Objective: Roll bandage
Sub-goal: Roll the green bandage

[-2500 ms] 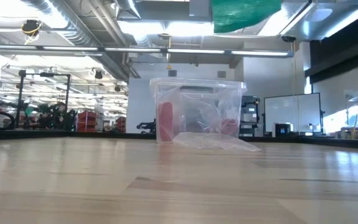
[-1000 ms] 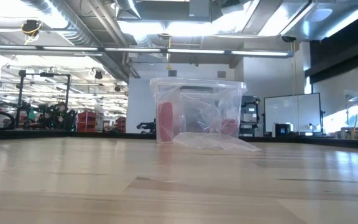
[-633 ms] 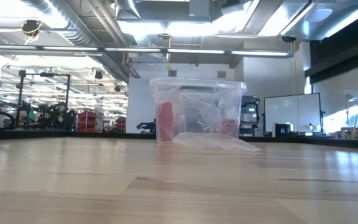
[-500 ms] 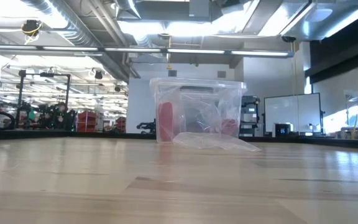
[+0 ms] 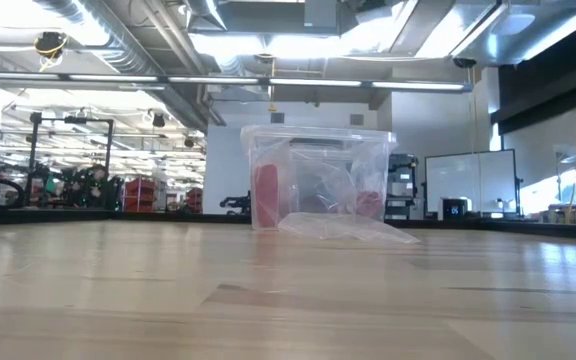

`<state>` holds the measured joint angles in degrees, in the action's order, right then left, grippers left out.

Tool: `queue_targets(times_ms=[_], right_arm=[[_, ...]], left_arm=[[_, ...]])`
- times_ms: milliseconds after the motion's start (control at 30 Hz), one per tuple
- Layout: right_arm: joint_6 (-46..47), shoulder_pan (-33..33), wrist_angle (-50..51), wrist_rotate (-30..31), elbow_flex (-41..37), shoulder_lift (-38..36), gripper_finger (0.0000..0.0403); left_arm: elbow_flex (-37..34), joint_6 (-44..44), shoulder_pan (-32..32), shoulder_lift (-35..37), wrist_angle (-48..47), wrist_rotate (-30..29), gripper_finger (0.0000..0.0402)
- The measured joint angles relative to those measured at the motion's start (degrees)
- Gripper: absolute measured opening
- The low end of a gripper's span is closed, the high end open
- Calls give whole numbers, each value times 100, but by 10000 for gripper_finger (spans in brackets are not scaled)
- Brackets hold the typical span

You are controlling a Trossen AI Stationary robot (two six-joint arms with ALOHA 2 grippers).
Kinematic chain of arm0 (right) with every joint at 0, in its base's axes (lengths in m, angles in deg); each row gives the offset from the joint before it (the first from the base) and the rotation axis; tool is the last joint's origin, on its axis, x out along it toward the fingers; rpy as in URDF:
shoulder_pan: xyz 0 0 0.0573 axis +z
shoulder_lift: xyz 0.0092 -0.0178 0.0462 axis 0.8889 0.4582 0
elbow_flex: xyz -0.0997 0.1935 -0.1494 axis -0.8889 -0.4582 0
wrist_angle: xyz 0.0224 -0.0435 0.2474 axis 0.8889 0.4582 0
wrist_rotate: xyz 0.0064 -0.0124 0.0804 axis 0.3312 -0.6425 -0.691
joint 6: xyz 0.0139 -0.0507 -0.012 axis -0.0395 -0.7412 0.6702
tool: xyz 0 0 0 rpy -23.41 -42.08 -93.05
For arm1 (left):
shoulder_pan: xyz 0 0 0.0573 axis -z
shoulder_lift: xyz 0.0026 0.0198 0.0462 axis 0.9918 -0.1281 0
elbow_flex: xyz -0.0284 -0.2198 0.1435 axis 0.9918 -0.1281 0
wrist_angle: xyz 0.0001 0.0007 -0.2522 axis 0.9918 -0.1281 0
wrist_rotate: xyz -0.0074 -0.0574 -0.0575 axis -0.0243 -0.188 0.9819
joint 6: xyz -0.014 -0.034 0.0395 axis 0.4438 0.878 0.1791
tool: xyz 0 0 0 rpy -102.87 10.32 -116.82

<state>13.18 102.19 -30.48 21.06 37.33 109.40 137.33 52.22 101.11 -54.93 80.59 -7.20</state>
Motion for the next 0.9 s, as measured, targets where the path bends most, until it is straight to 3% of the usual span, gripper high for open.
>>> queue_targets(times_ms=[333,533,767,900], right_arm=[[67,-752,154,338,1,0,5],[750,-1229,796,320,3,-42,5],[2518,-1768,1883,-430,-167,-46,5],[3560,-2020,2274,-1245,-309,-52,5]], left_arm=[[2,-106,268,-150,-101,-8,15],[0,-491,554,-145,170,-53,15],[-13,-976,850,-154,160,-569,15],[-16,-1024,868,-161,109,-552,15]])
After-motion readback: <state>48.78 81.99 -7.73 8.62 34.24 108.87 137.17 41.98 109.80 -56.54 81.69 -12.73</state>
